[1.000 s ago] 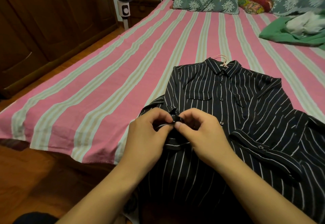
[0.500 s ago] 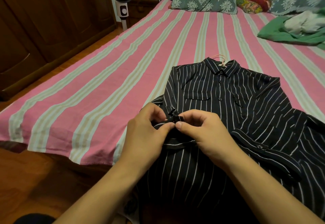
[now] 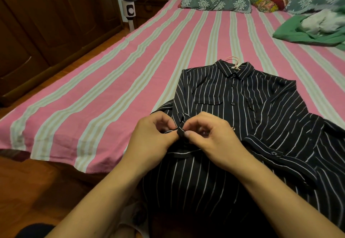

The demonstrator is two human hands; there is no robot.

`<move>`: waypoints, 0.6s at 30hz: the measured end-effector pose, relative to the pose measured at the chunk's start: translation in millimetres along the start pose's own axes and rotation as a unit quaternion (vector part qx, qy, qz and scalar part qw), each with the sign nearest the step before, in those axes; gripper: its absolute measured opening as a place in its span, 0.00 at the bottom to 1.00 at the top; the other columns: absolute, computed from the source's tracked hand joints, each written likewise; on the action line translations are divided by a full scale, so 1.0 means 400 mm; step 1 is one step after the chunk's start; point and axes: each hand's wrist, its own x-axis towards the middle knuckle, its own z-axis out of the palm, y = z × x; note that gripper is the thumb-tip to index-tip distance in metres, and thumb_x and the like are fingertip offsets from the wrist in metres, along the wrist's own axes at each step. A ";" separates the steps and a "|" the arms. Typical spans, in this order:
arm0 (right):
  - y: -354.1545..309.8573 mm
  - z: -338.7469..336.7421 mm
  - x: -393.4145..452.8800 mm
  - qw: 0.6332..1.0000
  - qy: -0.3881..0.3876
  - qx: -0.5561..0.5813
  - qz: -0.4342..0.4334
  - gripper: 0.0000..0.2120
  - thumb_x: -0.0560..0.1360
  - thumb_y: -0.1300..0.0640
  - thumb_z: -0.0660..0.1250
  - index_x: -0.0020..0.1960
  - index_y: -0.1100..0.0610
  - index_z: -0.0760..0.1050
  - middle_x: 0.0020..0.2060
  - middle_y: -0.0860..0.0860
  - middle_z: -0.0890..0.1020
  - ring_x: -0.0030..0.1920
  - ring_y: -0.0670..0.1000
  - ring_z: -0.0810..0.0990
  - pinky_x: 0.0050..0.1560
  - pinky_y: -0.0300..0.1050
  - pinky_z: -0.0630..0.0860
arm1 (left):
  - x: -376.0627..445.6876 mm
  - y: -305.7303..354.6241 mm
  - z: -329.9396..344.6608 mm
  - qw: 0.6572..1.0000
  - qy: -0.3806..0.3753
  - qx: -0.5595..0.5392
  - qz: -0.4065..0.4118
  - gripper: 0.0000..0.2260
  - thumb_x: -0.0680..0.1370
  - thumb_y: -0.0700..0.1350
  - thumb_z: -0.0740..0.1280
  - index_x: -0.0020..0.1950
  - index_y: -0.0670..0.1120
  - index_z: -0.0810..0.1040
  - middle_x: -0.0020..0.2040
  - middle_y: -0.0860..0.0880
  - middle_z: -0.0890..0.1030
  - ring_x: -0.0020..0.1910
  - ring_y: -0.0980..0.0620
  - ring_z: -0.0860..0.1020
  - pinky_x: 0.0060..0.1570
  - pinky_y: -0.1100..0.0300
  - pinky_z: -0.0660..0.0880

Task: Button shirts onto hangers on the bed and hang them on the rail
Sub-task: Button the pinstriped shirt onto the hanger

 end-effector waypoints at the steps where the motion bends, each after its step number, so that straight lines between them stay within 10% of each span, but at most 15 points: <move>1: 0.001 0.003 -0.001 1.000 0.001 -0.011 -0.004 0.08 0.74 0.63 0.74 0.46 0.50 0.83 0.41 0.45 0.80 0.42 0.47 0.81 0.44 0.42 0.78 | -0.001 0.000 -0.001 1.000 -0.004 -0.001 -0.003 0.09 0.71 0.36 0.76 0.40 0.46 0.78 0.33 0.46 0.81 0.33 0.54 0.75 0.38 0.55 0.72; 12: 0.006 0.044 -0.030 0.983 0.059 -0.162 -0.071 0.06 0.72 0.59 0.68 0.46 0.50 0.74 0.39 0.43 0.76 0.40 0.45 0.76 0.41 0.46 0.76 | -0.018 0.017 0.017 1.000 0.005 0.021 -0.002 0.06 0.72 0.42 0.78 0.43 0.48 0.82 0.39 0.50 0.85 0.39 0.56 0.82 0.42 0.62 0.77; 18: 0.018 0.044 -0.027 0.984 0.069 -0.145 -0.075 0.08 0.74 0.58 0.72 0.49 0.50 0.76 0.38 0.42 0.77 0.40 0.45 0.77 0.41 0.45 0.77 | -0.015 0.002 0.017 0.999 0.030 0.012 -0.008 0.08 0.73 0.38 0.77 0.41 0.47 0.79 0.36 0.48 0.84 0.37 0.52 0.82 0.45 0.50 0.79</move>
